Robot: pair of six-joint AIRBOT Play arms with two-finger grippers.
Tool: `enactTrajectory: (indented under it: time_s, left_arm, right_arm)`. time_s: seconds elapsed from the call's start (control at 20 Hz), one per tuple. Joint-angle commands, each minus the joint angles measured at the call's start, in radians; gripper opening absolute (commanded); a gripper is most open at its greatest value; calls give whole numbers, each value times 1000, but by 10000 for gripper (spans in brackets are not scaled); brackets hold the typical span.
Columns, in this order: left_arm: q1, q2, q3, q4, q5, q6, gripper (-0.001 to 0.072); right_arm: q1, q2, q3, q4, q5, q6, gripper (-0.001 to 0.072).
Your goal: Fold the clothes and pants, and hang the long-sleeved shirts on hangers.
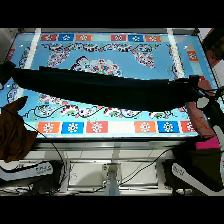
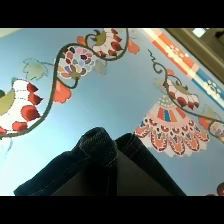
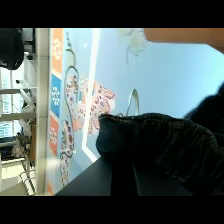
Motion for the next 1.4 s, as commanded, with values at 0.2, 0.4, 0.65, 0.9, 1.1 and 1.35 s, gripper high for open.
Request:
enactTrajectory:
  time_s: [0.2,0.4,0.65,0.9,1.1,1.35]
  left_arm:
    - [-83,-135,3,-26,213,-1,25]
    - [-109,-205,21,-70,320,-1,25]
    - [-113,-245,76,-85,336,-1,28]
    - [-113,-245,76,-81,370,0,95]
    - [-109,-243,76,-81,392,0,705]
    - [-96,-217,76,-81,367,1,705]
  right_arm:
    - [45,-149,150,-60,-86,-101,32]
    - [70,-243,161,-51,-194,-98,32]
    - [69,-287,161,5,-312,-98,32]
    - [69,-292,161,-9,-331,-101,122]
    - [69,-288,161,-41,-381,-101,572]
    - [69,-268,161,-55,-381,-125,571]
